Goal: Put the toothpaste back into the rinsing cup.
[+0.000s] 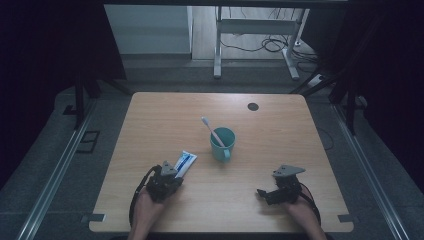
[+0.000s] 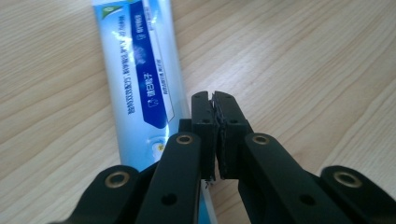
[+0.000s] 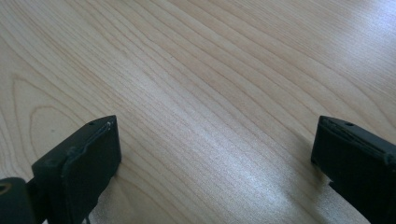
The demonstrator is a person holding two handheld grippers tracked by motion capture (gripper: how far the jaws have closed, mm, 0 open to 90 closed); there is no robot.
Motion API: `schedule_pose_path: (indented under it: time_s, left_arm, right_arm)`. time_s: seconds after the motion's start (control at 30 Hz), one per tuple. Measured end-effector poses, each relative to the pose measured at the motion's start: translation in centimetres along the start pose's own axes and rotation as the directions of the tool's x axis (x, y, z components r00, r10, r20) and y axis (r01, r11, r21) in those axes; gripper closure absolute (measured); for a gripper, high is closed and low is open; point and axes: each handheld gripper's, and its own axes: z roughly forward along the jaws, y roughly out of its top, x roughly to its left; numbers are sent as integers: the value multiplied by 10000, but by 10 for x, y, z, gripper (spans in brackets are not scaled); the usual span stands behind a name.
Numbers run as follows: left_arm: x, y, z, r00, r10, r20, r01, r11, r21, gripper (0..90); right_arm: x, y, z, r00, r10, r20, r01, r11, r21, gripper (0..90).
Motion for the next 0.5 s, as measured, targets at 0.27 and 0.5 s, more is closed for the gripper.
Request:
schedule_pose_path:
  time_s: [0.27,0.5]
  left_arm:
    - [8,-2,-6,9997,-34,-258,34,10000,31,868]
    - [9,-1,-9,9997,-71,-213,68,9999,-118,817]
  right_arm:
    - [0,0,0,10000,1,-5,-1,10000,0,12]
    - [0,0,0,10000,-2,-2,2,10000,-3,13]
